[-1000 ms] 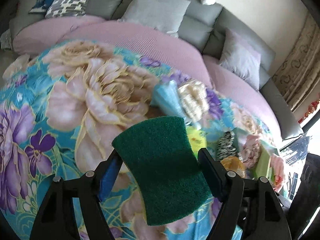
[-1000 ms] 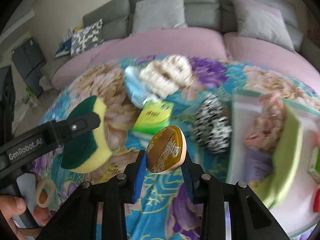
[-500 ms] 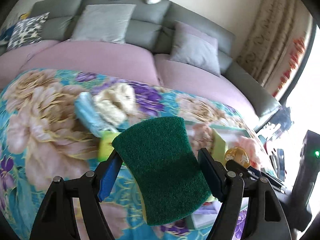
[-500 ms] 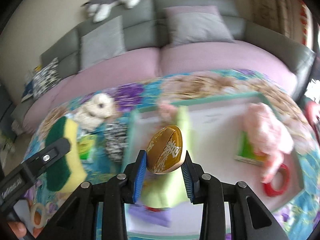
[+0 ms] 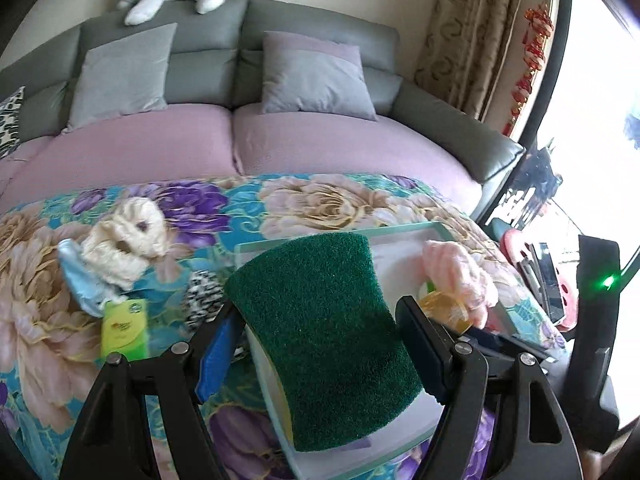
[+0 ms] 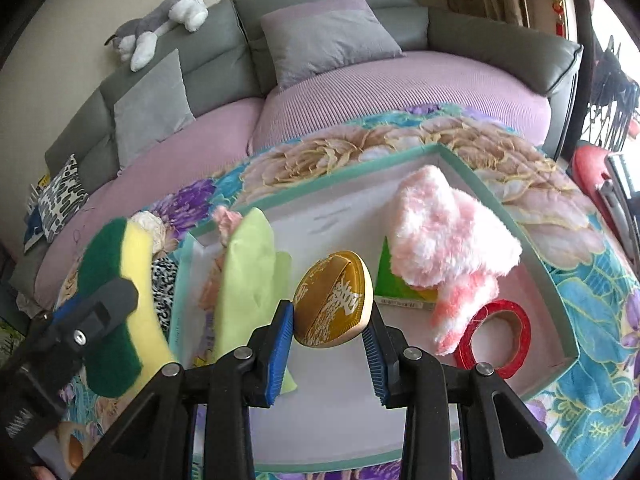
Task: Organize soft objects
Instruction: 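Carry the sponge and round snack with both tools over the white tray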
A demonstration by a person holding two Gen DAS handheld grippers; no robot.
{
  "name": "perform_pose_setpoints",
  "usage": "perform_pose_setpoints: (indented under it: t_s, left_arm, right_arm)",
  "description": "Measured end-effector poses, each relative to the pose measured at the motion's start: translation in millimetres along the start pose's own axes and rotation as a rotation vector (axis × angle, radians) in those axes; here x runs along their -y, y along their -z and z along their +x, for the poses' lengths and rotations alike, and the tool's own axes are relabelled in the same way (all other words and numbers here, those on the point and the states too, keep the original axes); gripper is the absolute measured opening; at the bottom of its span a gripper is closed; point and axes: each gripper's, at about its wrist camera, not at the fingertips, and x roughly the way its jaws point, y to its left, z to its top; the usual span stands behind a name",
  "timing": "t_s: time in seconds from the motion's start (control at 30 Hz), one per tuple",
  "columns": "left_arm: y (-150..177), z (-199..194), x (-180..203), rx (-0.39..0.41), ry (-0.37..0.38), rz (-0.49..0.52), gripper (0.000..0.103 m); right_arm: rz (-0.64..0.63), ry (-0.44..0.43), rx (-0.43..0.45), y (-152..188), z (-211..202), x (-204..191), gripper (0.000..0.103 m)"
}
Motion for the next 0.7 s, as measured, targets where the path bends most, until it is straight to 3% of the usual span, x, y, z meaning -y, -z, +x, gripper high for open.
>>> perform_pose_setpoints:
  t_s: [0.37,0.7]
  left_arm:
    - [-15.2,54.1,41.9,-0.083,0.098,0.034,0.078]
    - [-10.9,92.9,41.2,-0.150,0.057,0.000,0.079]
  right_arm:
    - [0.107,0.040,-0.026,0.8,4.8,39.1,0.037]
    - [0.127,0.068,-0.038,0.8,3.7,53.6,0.038]
